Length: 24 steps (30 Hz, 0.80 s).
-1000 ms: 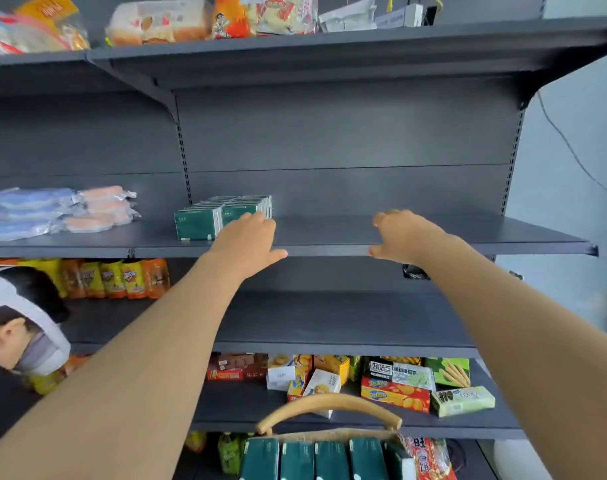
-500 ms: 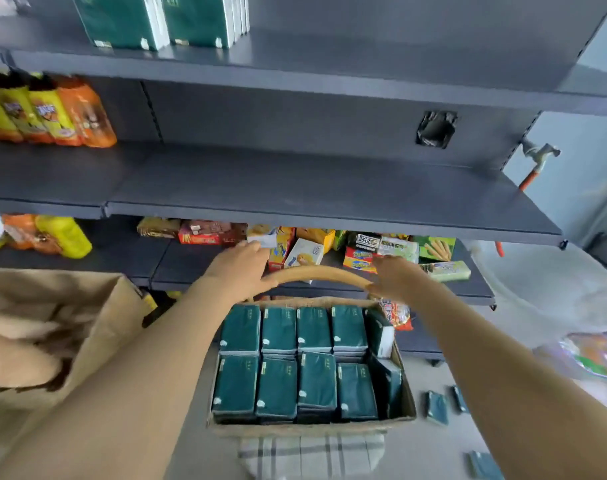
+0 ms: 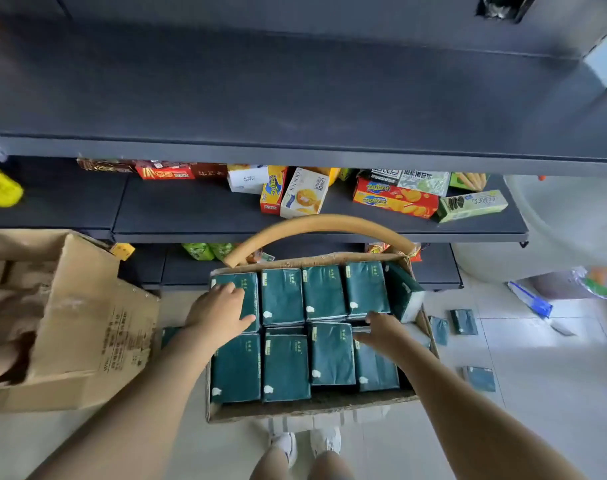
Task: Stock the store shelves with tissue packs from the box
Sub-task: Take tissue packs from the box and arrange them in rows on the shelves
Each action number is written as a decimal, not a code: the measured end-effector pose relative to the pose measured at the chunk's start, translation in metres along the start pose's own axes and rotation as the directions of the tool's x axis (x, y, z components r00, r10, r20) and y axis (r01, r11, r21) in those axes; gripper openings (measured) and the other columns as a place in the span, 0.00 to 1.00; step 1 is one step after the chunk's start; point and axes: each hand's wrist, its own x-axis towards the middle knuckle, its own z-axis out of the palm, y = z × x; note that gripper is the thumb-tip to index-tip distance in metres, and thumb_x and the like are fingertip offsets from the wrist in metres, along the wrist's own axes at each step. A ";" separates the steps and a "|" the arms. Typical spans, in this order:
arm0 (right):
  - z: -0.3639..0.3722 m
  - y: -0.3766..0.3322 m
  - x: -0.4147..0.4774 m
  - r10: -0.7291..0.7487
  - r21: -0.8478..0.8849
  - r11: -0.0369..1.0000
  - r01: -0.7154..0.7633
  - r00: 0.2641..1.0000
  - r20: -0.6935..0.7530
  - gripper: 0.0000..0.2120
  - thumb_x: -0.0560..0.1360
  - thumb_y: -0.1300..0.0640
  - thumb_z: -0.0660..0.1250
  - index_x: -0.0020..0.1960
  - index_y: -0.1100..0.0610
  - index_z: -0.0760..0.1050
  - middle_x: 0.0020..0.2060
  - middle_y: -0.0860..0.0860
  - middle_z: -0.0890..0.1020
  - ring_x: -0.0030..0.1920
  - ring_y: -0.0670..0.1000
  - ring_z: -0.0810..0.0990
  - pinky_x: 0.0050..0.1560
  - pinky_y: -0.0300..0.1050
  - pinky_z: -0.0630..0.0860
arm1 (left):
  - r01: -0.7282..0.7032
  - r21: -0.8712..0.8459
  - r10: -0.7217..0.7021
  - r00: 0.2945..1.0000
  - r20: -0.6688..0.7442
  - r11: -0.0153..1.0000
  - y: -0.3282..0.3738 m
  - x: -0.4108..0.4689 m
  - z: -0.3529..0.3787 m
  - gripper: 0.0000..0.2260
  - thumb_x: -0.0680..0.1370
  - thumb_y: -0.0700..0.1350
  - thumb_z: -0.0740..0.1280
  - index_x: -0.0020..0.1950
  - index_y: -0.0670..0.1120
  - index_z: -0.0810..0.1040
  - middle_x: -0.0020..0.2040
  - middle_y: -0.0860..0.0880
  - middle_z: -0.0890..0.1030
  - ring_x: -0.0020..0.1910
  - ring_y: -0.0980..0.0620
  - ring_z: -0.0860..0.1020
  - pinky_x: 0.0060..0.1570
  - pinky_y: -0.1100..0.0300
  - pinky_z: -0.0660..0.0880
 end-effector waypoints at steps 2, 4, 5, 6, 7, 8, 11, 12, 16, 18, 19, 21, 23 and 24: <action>0.020 -0.003 0.009 0.051 0.083 0.995 -0.052 0.999 0.019 0.18 0.77 0.46 0.64 0.56 0.60 0.70 0.43 0.53 0.76 0.44 0.53 0.77 0.30 0.42 0.67 | 0.057 -0.037 -0.058 0.998 -0.015 0.998 -0.004 0.007 0.015 0.22 0.79 0.59 0.60 0.65 0.45 0.71 0.61 0.49 0.73 0.61 0.50 0.71 0.55 0.57 0.71; 0.041 -0.008 0.017 0.124 0.192 0.973 -0.129 0.992 0.036 0.20 0.75 0.46 0.66 0.58 0.61 0.70 0.44 0.53 0.76 0.42 0.52 0.76 0.33 0.42 0.69 | 0.120 -0.076 -0.122 0.992 -0.032 0.990 -0.007 0.013 0.026 0.22 0.79 0.58 0.60 0.64 0.44 0.71 0.61 0.47 0.73 0.61 0.49 0.71 0.55 0.57 0.71; 0.050 -0.011 0.021 0.153 0.252 0.955 -0.157 0.988 0.037 0.23 0.75 0.46 0.67 0.60 0.62 0.70 0.48 0.54 0.77 0.44 0.53 0.77 0.37 0.43 0.71 | 0.148 -0.099 -0.152 0.988 -0.038 0.984 -0.008 0.015 0.031 0.22 0.79 0.58 0.60 0.64 0.43 0.71 0.61 0.46 0.73 0.61 0.48 0.71 0.54 0.56 0.71; 0.059 -0.015 0.025 0.182 0.312 0.933 -0.181 0.983 0.026 0.25 0.74 0.45 0.68 0.61 0.62 0.69 0.53 0.56 0.77 0.47 0.54 0.78 0.40 0.44 0.73 | 0.176 -0.120 -0.183 0.982 -0.046 0.977 -0.008 0.016 0.035 0.22 0.79 0.58 0.61 0.64 0.42 0.72 0.61 0.46 0.73 0.61 0.47 0.72 0.53 0.56 0.72; 0.067 -0.019 0.028 0.214 0.359 0.912 -0.199 0.977 -0.001 0.26 0.73 0.45 0.69 0.62 0.62 0.70 0.57 0.58 0.75 0.50 0.55 0.78 0.44 0.45 0.74 | 0.202 -0.140 -0.212 0.975 -0.063 0.969 -0.008 0.017 0.039 0.22 0.79 0.57 0.61 0.64 0.42 0.72 0.61 0.45 0.73 0.60 0.47 0.72 0.51 0.56 0.72; 0.074 -0.022 0.032 0.245 0.401 0.891 -0.215 0.969 -0.025 0.27 0.72 0.45 0.70 0.62 0.62 0.70 0.58 0.58 0.74 0.54 0.56 0.77 0.49 0.47 0.75 | 0.226 -0.160 -0.241 0.967 -0.086 0.961 -0.008 0.018 0.041 0.22 0.79 0.57 0.61 0.64 0.42 0.72 0.61 0.45 0.73 0.60 0.47 0.72 0.50 0.55 0.73; 0.086 -0.031 0.041 0.332 0.511 0.815 -0.273 0.943 -0.024 0.27 0.70 0.46 0.73 0.60 0.63 0.71 0.57 0.59 0.75 0.57 0.58 0.76 0.56 0.50 0.75 | 0.294 -0.226 -0.328 0.935 -0.132 0.929 -0.007 0.019 0.047 0.21 0.78 0.55 0.62 0.64 0.42 0.73 0.61 0.44 0.74 0.60 0.45 0.72 0.49 0.53 0.73; 0.087 -0.033 0.043 0.347 0.534 0.795 -0.288 0.938 -0.010 0.26 0.69 0.46 0.74 0.58 0.63 0.72 0.56 0.59 0.76 0.56 0.58 0.77 0.54 0.50 0.76 | 0.319 -0.261 -0.364 0.920 -0.146 0.911 -0.007 0.019 0.047 0.21 0.78 0.54 0.64 0.64 0.41 0.73 0.61 0.43 0.74 0.60 0.44 0.72 0.49 0.52 0.73; 0.081 -0.028 0.047 0.305 0.536 0.793 -0.291 0.950 0.065 0.19 0.68 0.46 0.74 0.46 0.59 0.74 0.43 0.53 0.79 0.42 0.54 0.78 0.39 0.44 0.73 | 0.384 -0.445 -0.498 0.849 -0.174 0.809 -0.005 0.022 0.046 0.21 0.76 0.50 0.68 0.62 0.37 0.75 0.59 0.38 0.75 0.58 0.39 0.73 0.50 0.48 0.72; 0.075 -0.020 0.046 0.256 0.554 0.793 -0.255 0.964 0.077 0.17 0.68 0.47 0.75 0.46 0.58 0.75 0.40 0.52 0.79 0.40 0.52 0.77 0.36 0.41 0.70 | 0.431 -0.486 -0.554 0.821 -0.140 0.760 -0.007 0.023 0.045 0.22 0.76 0.52 0.68 0.62 0.38 0.74 0.59 0.39 0.74 0.57 0.40 0.74 0.49 0.49 0.72; 0.072 -0.014 0.045 0.231 0.569 0.787 -0.238 0.969 0.086 0.17 0.68 0.48 0.75 0.48 0.58 0.76 0.41 0.52 0.79 0.41 0.52 0.77 0.36 0.41 0.70 | 0.452 -0.513 -0.583 0.804 -0.121 0.730 -0.008 0.024 0.045 0.22 0.75 0.53 0.68 0.62 0.38 0.74 0.59 0.39 0.74 0.56 0.40 0.74 0.47 0.50 0.72; 0.067 -0.004 0.044 0.175 0.660 0.721 -0.212 0.977 0.123 0.16 0.67 0.52 0.77 0.49 0.59 0.78 0.41 0.52 0.81 0.43 0.53 0.79 0.39 0.41 0.74 | 0.479 -0.584 -0.631 0.772 -0.075 0.655 -0.010 0.025 0.043 0.23 0.75 0.54 0.69 0.60 0.38 0.75 0.56 0.39 0.76 0.52 0.40 0.76 0.42 0.54 0.70; 0.060 0.002 0.042 0.094 0.741 0.629 -0.236 0.969 0.228 0.16 0.65 0.54 0.78 0.48 0.60 0.79 0.43 0.54 0.83 0.47 0.56 0.81 0.51 0.50 0.79 | 0.496 -0.640 -0.655 0.755 -0.016 0.588 -0.012 0.028 0.044 0.24 0.74 0.56 0.69 0.59 0.38 0.74 0.54 0.40 0.78 0.51 0.40 0.77 0.40 0.57 0.68; 0.058 0.003 0.041 0.056 0.764 0.596 -0.248 0.962 0.269 0.15 0.65 0.54 0.78 0.47 0.59 0.79 0.45 0.56 0.84 0.49 0.57 0.82 0.57 0.55 0.77 | 0.506 -0.658 -0.658 0.753 0.022 0.557 -0.013 0.029 0.044 0.25 0.73 0.57 0.70 0.58 0.38 0.75 0.53 0.41 0.79 0.50 0.41 0.78 0.39 0.57 0.69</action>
